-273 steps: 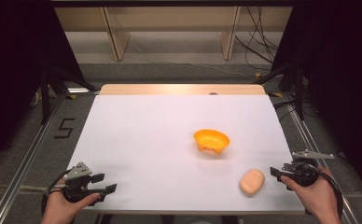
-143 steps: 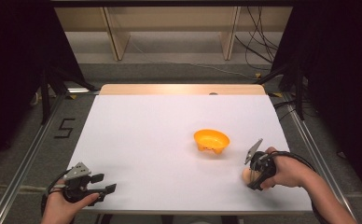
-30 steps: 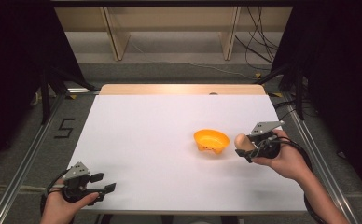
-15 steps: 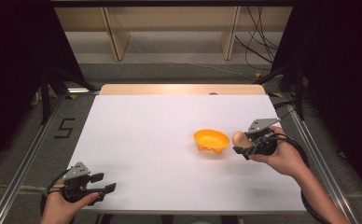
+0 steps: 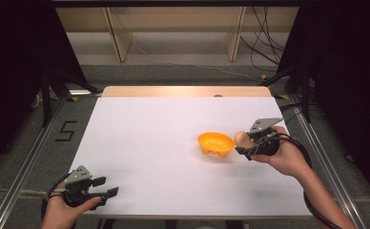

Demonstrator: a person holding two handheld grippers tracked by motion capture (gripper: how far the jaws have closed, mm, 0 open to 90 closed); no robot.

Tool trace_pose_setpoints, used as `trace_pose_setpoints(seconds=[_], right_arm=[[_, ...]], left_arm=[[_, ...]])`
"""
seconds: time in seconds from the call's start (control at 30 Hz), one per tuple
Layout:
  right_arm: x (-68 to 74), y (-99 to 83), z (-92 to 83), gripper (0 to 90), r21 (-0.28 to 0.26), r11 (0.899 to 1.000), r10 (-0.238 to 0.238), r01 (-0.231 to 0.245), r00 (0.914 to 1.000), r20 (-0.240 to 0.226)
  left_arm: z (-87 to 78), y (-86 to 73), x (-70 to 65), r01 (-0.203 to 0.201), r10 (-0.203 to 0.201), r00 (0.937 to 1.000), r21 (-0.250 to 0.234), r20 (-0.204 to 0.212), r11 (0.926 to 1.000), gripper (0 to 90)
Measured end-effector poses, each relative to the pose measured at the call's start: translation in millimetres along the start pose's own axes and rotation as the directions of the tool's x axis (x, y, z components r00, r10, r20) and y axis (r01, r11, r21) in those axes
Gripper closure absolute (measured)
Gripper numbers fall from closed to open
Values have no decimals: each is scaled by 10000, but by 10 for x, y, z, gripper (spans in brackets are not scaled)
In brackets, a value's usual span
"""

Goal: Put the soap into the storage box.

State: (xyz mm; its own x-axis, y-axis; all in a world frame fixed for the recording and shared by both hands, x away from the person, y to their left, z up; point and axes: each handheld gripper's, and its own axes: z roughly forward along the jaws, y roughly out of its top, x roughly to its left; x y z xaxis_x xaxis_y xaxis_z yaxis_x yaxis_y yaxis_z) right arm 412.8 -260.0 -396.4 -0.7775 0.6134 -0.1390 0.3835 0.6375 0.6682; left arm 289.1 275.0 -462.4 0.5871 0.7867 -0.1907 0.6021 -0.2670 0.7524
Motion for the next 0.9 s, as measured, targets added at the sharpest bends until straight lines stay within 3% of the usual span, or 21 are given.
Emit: trace_pose_setpoints(seconds=[0.2, 0.37, 0.63, 0.7, 0.9], right_arm=[[-15, 22, 14, 334, -69, 9999, -125, 124, 9999, -100], [-7, 37, -9, 334, 124, 9998, 183, -182, 9998, -36], [-9, 69, 10, 334, -20, 9999, 157, -157, 9999, 53], [-16, 94, 3, 334, 169, 9998, 110, -109, 9999, -83], [-11, 134, 39, 334, -92, 9999, -58, 58, 10000, -62]], left_arm=[[0, 0, 2, -6, 6, 10000, -9, 0, 10000, 320], [-1, 0, 3, -2, 2, 10000, -14, -2, 10000, 320], [-1, 0, 3, -11, 11, 10000, -20, 3, 10000, 320], [-2, 2, 4, -27, 27, 10000, -1, 7, 10000, 320], [-1, 1, 3, -11, 11, 10000, 6, 13, 10000, 320]])
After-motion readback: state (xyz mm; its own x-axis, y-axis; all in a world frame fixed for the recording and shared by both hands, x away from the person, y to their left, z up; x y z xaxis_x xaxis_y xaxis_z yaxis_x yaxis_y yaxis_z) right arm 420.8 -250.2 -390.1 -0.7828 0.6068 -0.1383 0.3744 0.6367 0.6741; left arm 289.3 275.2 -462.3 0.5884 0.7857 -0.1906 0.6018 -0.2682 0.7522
